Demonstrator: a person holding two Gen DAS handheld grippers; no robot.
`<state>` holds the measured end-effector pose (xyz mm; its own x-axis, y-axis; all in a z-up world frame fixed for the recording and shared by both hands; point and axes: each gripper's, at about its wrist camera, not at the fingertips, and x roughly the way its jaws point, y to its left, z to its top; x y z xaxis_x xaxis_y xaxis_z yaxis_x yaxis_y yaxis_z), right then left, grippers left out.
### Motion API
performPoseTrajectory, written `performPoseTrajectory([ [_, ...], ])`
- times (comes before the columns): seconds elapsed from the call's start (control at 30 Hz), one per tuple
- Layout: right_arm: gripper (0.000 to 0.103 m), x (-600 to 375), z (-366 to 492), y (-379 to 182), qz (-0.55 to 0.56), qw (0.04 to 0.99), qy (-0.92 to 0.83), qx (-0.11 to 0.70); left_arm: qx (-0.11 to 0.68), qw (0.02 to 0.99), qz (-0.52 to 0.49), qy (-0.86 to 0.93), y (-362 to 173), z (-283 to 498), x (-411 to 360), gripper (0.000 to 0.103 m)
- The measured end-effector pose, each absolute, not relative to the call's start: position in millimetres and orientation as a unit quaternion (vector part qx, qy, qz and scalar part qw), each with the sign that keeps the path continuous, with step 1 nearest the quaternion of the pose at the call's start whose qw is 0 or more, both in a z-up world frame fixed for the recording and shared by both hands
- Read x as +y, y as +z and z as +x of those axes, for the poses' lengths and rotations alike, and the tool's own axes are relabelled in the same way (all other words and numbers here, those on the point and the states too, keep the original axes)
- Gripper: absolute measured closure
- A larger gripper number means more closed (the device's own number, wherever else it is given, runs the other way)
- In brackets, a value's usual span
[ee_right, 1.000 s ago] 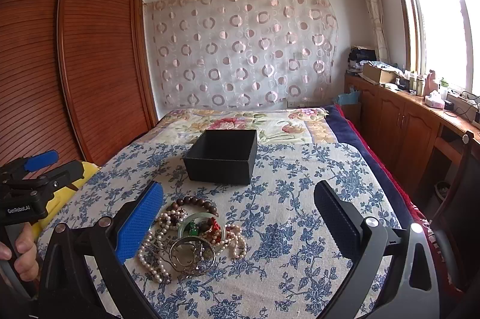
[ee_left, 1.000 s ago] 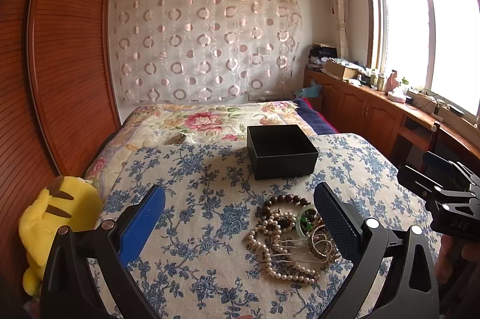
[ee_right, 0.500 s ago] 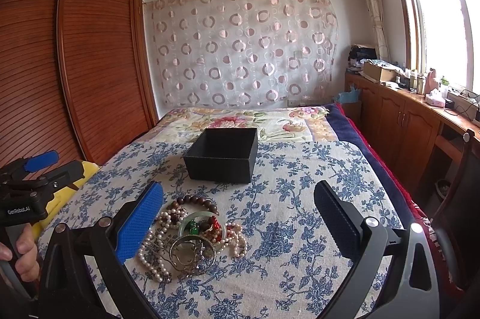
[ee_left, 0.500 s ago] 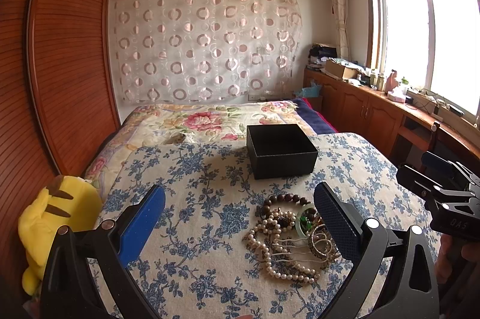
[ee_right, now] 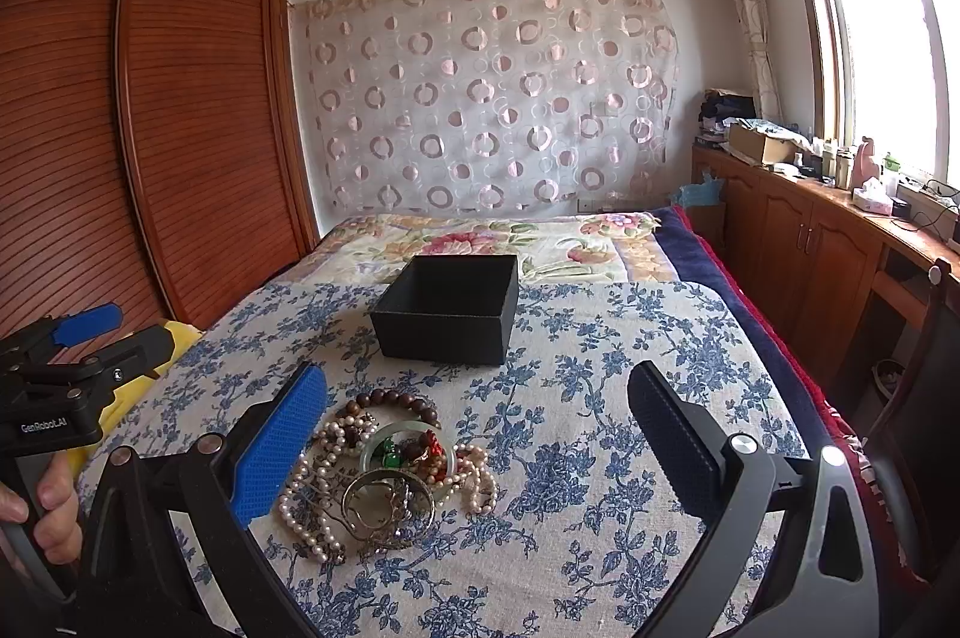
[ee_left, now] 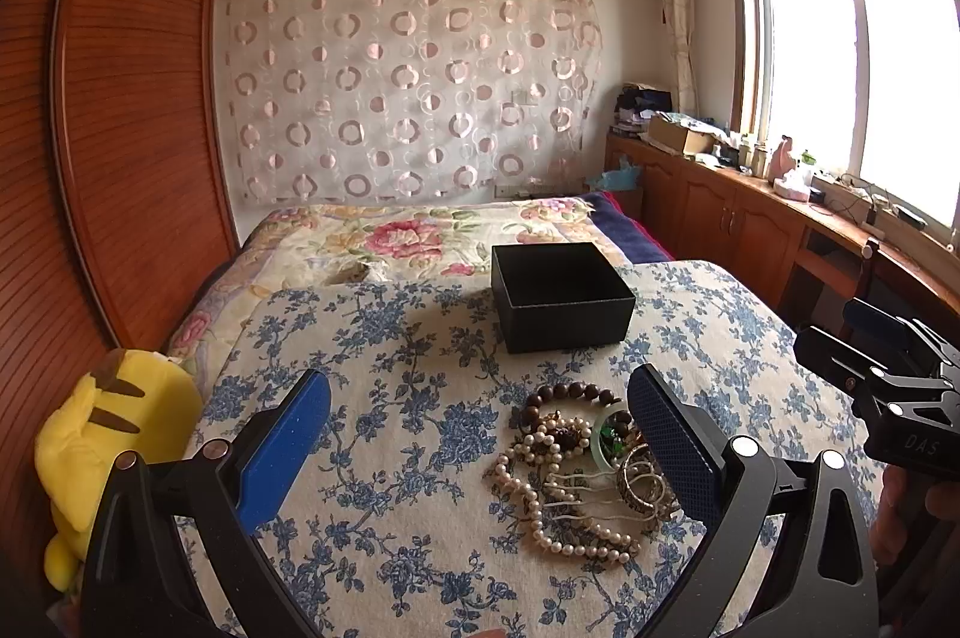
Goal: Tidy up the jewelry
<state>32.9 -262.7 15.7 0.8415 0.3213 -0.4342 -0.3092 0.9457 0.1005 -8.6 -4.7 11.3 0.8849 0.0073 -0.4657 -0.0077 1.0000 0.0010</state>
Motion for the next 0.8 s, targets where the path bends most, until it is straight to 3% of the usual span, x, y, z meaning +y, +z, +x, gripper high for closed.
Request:
performPoseTrajectory([
  [0.4,0.002,-259,39,-4,-0.006,0.950,0.183,0.252,0.269,0.963,-0.005,-0.004,-10,3,5,0.007],
  [0.6,0.009,-258,48,-27,-0.016,0.933,0.205,0.296,0.297,0.955,0.000,-0.025,-27,9,8,0.007],
  [0.67,0.015,-257,52,-34,-0.021,0.927,0.211,0.310,0.305,0.952,0.001,-0.030,-32,12,7,0.007],
  [0.8,0.039,-251,60,-53,-0.023,0.905,0.241,0.350,0.319,0.947,0.005,-0.039,-41,15,5,0.007],
])
